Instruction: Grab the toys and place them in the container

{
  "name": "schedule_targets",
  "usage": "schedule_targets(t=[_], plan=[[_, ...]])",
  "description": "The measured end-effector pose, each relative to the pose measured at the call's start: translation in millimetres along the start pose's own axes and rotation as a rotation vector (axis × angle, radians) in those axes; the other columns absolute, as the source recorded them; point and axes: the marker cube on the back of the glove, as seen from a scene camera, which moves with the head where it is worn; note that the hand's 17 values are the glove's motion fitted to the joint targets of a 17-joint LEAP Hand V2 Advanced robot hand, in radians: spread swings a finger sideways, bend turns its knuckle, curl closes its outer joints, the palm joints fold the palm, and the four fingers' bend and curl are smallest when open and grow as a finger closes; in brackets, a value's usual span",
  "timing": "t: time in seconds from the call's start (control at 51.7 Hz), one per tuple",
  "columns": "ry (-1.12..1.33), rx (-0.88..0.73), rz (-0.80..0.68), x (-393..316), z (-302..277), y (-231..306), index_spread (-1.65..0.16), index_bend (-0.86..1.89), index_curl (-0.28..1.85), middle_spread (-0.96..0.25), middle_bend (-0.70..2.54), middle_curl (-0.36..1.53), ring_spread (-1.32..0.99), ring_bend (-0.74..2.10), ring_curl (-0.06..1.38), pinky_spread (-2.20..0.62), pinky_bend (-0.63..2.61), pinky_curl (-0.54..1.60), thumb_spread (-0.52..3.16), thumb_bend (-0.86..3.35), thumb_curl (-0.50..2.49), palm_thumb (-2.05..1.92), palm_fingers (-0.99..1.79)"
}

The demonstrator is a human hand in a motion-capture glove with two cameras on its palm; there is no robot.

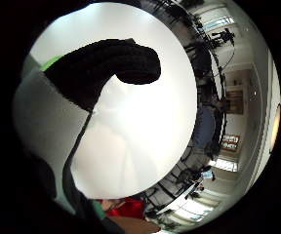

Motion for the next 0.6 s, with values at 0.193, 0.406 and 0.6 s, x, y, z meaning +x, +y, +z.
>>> schedule_targets(t=[0.193, 0.406, 0.6], plan=[[-0.009, -0.04, -0.003, -7.5, 28.4, -11.0, -0.46, 0.12, 0.52, -0.09, 0.18, 0.24, 0.0, 0.44, 0.35, 0.07, 1.29, 0.33, 1.2, -0.02, 0.38, 0.18, -0.09], [0.013, -0.042, -0.021, -18.5, 46.0, -22.5, -0.45, 0.14, 0.45, -0.1, 0.18, 0.27, 0.0, 0.41, 0.34, 0.08, 1.27, 0.32, 1.17, -0.03, 0.36, 0.11, -0.07], [0.008, -0.095, -0.025, -27.7, 67.3, -25.9, -0.44, 0.14, 0.41, -0.11, 0.17, 0.28, 0.0, 0.39, 0.33, 0.09, 1.27, 0.32, 1.16, -0.03, 0.34, 0.05, -0.07]])
